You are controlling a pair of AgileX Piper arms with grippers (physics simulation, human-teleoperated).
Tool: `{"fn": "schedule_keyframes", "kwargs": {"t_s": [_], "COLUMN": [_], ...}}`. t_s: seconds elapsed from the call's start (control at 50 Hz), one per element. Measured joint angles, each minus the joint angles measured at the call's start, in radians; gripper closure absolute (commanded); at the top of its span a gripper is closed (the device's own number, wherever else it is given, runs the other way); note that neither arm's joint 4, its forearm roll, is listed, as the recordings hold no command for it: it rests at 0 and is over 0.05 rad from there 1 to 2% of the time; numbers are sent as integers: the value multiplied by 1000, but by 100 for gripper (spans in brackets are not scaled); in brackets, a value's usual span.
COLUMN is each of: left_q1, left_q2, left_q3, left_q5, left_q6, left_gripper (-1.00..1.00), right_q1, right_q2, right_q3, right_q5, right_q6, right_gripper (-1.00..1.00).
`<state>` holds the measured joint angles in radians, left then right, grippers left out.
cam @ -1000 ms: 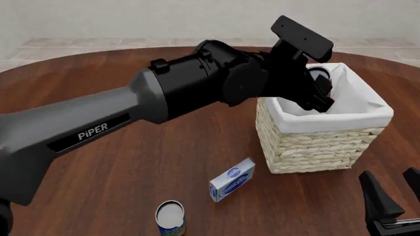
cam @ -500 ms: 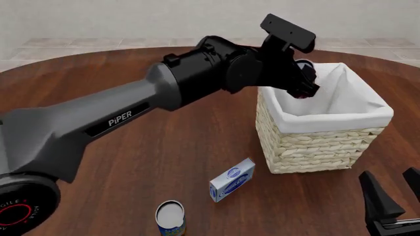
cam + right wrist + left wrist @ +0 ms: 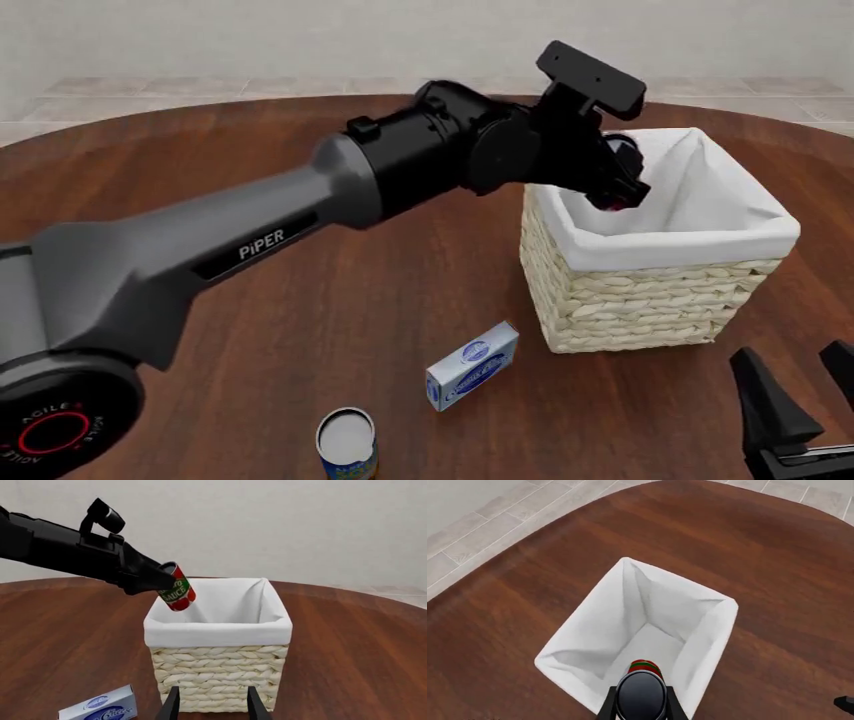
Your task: Pick up the tomato sauce, and put it in the basket.
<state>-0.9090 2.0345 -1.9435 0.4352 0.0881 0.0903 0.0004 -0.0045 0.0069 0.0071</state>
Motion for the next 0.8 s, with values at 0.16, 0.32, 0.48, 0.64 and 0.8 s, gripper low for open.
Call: {"fn": "schedule_keyframes", "kwargs": {"t_s": [0.16,0.32,0.48,0.64,0.8], "left_q1": [-11,-14,-11,-7,-4], "left_q2": [11,26,41,53,62], "left_q3": [-3,-20,-45,-66,-83], "left_q5": [28,62,90,104,112], "left_q6": [24,55,79,95,102], "left_gripper": [100,100,-100,-100,-100], "right_q1": [0,1,2,3,4], "right_q2": [0,0,0,0,0], "right_q3": [0,0,0,0,0], "right_q5": [0,0,0,-1,-1], "right_q6": [0,-1,-2,-3,-5], "right_gripper": [-100,-100,-100,-100,-100]}}
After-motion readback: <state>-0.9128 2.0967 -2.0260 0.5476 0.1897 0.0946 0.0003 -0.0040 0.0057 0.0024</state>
